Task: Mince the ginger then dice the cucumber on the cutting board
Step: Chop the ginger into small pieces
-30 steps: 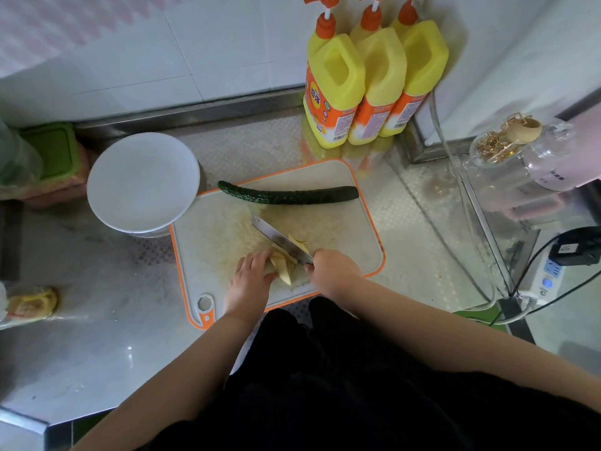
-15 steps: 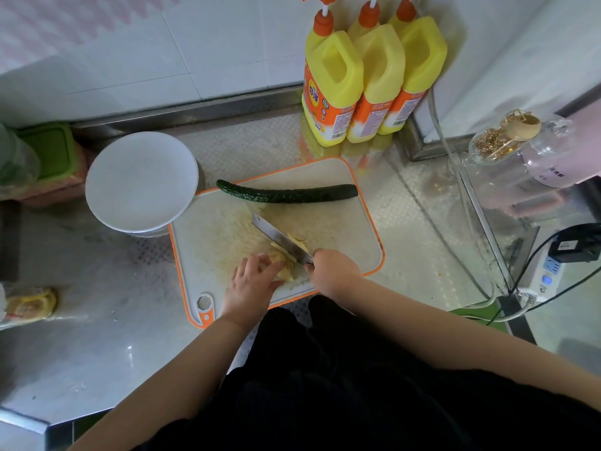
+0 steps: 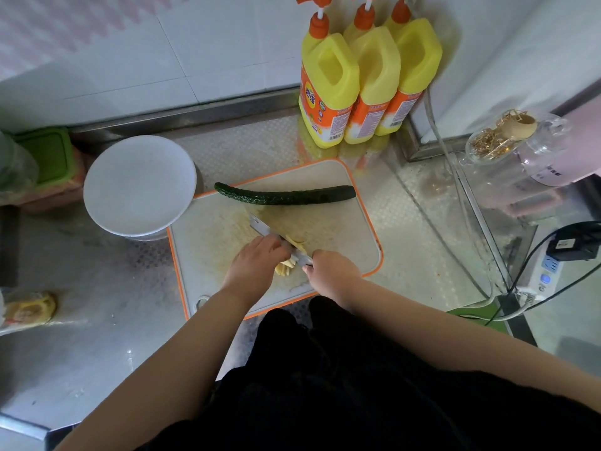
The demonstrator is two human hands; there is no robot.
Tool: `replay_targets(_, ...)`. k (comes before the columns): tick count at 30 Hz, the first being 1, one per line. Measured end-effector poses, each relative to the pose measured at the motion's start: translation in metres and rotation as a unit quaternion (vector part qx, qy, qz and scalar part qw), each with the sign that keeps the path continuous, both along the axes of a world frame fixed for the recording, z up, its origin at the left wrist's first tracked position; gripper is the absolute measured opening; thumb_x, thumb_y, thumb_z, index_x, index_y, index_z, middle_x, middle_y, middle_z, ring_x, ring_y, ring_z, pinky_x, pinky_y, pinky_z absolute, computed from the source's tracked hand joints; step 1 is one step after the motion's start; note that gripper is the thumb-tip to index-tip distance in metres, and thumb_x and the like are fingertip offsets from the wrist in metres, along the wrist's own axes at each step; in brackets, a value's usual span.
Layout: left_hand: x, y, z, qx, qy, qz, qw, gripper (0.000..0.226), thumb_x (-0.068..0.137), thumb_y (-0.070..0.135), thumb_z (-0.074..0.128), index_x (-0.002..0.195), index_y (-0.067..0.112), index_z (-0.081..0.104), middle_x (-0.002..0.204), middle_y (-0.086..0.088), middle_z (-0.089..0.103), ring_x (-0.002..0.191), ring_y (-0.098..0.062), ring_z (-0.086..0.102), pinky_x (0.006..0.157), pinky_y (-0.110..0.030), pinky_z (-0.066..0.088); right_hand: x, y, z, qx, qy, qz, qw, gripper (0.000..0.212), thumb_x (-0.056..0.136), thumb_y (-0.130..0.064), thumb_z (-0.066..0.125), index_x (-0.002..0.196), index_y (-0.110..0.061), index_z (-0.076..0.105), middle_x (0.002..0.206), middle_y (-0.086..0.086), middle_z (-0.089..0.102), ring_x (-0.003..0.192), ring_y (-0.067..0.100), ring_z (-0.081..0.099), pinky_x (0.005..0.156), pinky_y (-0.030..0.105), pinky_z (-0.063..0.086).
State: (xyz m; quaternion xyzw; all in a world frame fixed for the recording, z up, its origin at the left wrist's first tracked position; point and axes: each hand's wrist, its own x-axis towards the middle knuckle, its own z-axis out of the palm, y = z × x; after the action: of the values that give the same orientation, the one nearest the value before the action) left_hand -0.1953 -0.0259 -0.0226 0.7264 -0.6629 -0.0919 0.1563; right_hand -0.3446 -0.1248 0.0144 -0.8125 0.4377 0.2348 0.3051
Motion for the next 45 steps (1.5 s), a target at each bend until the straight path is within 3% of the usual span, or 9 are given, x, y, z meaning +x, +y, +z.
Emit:
replay_targets(3, 0.001, -0.003, -0.005, 0.035, 0.010, 0.015, 0.999, 0.038, 0.067, -0.007, 0.076, 0.092, 0.020, 0.067, 0.092, 0.001, 0.057, 0.079, -0.022, 0.055, 0.055, -0.025, 0.036, 0.001, -0.001, -0.001, -0.002, 0.003, 0.005, 1.000, 0.034, 0.101, -0.037, 0.040, 0.111, -0.008, 0.054, 0.102, 0.010, 0.063, 0.094, 0.026, 0.060, 0.075, 0.033, 0.047)
replay_targets(8, -0.005, 0.011, -0.013, -0.020, 0.035, 0.049, 0.998, 0.027, 0.071, 0.005, 0.083, 0.093, 0.015, 0.071, 0.101, -0.003, 0.063, 0.085, -0.025, 0.063, 0.054, -0.035, 0.054, 0.001, -0.001, -0.002, 0.002, 0.003, -0.004, 1.000, 0.032, 0.100, -0.037, 0.041, 0.110, -0.010, 0.054, 0.092, 0.005, 0.058, 0.087, 0.021, 0.058, 0.071, 0.030, 0.045)
replay_targets(14, 0.005, 0.032, -0.032, -0.038, 0.031, 0.022, 0.999, 0.050, 0.063, 0.014, 0.089, 0.107, 0.020, 0.067, 0.110, -0.003, 0.060, 0.103, -0.023, 0.051, 0.071, -0.040, 0.059, 0.000, 0.000, -0.001, 0.002, -0.014, -0.013, 1.000, 0.029, 0.100, -0.036, 0.043, 0.106, -0.011, 0.055, 0.087, 0.003, 0.055, 0.080, 0.020, 0.053, 0.069, 0.031, 0.044)
replay_targets(21, 0.003, 0.015, -0.030, -0.088, 0.007, 0.007, 0.996, 0.007, 0.081, 0.018, 0.070, 0.088, 0.018, 0.072, 0.095, 0.002, 0.065, 0.092, -0.020, 0.054, 0.058, -0.033, 0.055, 0.000, 0.002, 0.002, 0.000, -0.005, -0.001, 1.000, 0.034, 0.100, -0.036, 0.041, 0.114, -0.007, 0.053, 0.106, 0.011, 0.062, 0.100, 0.027, 0.060, 0.076, 0.031, 0.042)
replay_targets(26, -0.002, 0.016, -0.034, -0.125, -0.013, 0.009, 0.992, 0.010, 0.086, 0.021, 0.062, 0.084, 0.015, 0.070, 0.093, 0.002, 0.066, 0.087, -0.018, 0.057, 0.064, -0.031, 0.054, -0.001, 0.002, 0.003, 0.008, 0.006, -0.007, 1.000, 0.034, 0.101, -0.036, 0.040, 0.115, -0.008, 0.053, 0.107, 0.010, 0.062, 0.101, 0.025, 0.059, 0.075, 0.029, 0.040)
replay_targets(29, -0.005, 0.020, -0.035, -0.113, -0.013, 0.034, 0.993, 0.013, 0.086, 0.025, 0.062, 0.085, 0.017, 0.073, 0.093, 0.001, 0.066, 0.083, -0.020, 0.059, 0.055, -0.032, 0.054, -0.001, 0.002, 0.003, 0.016, 0.007, -0.013, 1.000, 0.034, 0.101, -0.035, 0.040, 0.114, -0.007, 0.053, 0.107, 0.011, 0.062, 0.102, 0.026, 0.059, 0.075, 0.030, 0.041)
replay_targets(38, -0.022, 0.018, -0.031, -0.066, 0.090, 0.139, 0.984, 0.018, 0.069, 0.007, 0.085, 0.082, 0.010, 0.073, 0.092, -0.008, 0.065, 0.076, -0.029, 0.065, 0.051, -0.035, 0.055, 0.002, 0.004, 0.007, 0.014, 0.001, -0.012, 1.000, 0.032, 0.100, -0.032, 0.042, 0.113, -0.006, 0.056, 0.106, 0.012, 0.063, 0.102, 0.026, 0.060, 0.078, 0.031, 0.042)
replay_targets(41, -0.019, 0.020, -0.035, -0.081, 0.082, 0.116, 0.987, 0.008, 0.078, 0.013, 0.076, 0.084, 0.009, 0.073, 0.093, -0.007, 0.065, 0.078, -0.028, 0.065, 0.053, -0.037, 0.056, 0.002, 0.004, 0.008, 0.014, 0.003, -0.014, 1.000, 0.030, 0.100, -0.032, 0.043, 0.110, -0.007, 0.056, 0.102, 0.010, 0.062, 0.100, 0.026, 0.060, 0.078, 0.032, 0.044)
replay_targets(45, -0.019, 0.019, -0.035, -0.104, 0.073, 0.104, 0.986, 0.023, 0.086, 0.025, 0.056, 0.084, 0.010, 0.073, 0.091, -0.005, 0.063, 0.078, -0.026, 0.064, 0.054, -0.035, 0.056, 0.001, 0.005, 0.011, 0.013, -0.018, -0.029, 0.999, 0.030, 0.100, -0.032, 0.042, 0.109, -0.006, 0.055, 0.101, 0.011, 0.062, 0.099, 0.028, 0.060, 0.075, 0.032, 0.043)
